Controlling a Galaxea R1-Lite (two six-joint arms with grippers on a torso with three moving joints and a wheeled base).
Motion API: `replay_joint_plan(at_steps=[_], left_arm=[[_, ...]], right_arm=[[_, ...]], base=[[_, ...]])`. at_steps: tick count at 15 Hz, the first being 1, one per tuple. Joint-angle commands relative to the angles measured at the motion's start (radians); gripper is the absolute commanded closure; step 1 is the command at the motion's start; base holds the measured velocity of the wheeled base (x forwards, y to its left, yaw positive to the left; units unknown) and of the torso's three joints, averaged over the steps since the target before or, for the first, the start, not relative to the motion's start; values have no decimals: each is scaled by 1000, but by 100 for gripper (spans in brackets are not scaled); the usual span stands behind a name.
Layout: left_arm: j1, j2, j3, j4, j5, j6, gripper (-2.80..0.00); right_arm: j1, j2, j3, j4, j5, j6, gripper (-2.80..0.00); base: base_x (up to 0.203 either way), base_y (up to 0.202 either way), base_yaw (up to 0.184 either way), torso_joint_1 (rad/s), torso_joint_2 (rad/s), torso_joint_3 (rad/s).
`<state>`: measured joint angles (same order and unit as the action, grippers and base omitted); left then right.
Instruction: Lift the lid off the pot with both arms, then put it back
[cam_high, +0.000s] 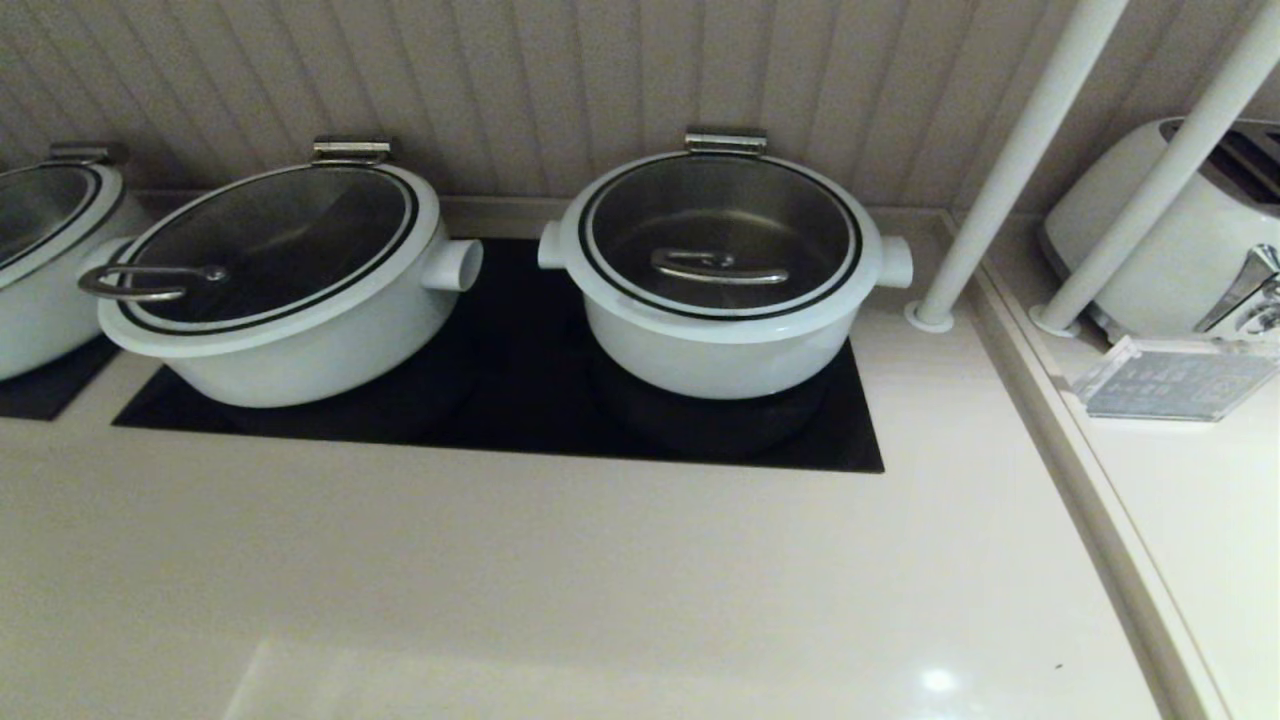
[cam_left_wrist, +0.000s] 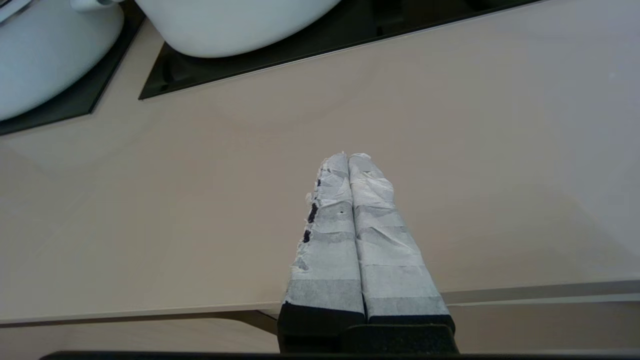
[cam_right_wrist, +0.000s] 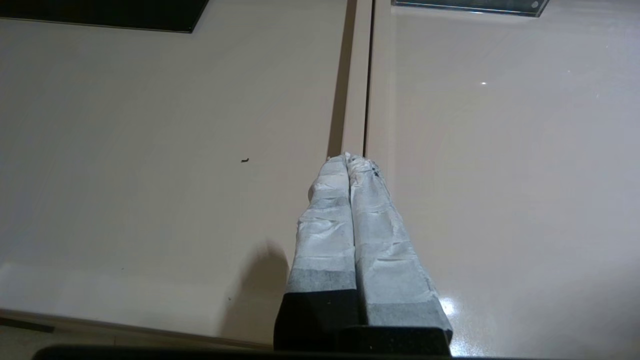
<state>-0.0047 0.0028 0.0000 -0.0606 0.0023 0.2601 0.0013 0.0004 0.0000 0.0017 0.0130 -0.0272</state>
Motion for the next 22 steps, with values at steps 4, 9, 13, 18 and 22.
replay_joint_plan(at_steps=[4, 9, 13, 18, 22], left_arm=[[0, -1, 0, -2, 1, -5, 0], [0, -1, 0, -2, 2, -5, 0], [0, -1, 0, -2, 2, -5, 0], [0, -1, 0, -2, 2, -5, 0], [0, -1, 0, -2, 2, -5, 0]], right_arm=[[0, 0, 0, 0, 1, 0, 0], [0, 0, 0, 0, 1, 0, 0], [0, 0, 0, 0, 1, -2, 0], [0, 0, 0, 0, -1, -3, 0], [0, 0, 0, 0, -15, 23, 0]], base=[[0, 0, 0, 0, 0, 0], [0, 0, 0, 0, 0, 0], [0, 0, 0, 0, 0, 0], [0, 0, 0, 0, 0, 0], [0, 0, 0, 0, 0, 0]])
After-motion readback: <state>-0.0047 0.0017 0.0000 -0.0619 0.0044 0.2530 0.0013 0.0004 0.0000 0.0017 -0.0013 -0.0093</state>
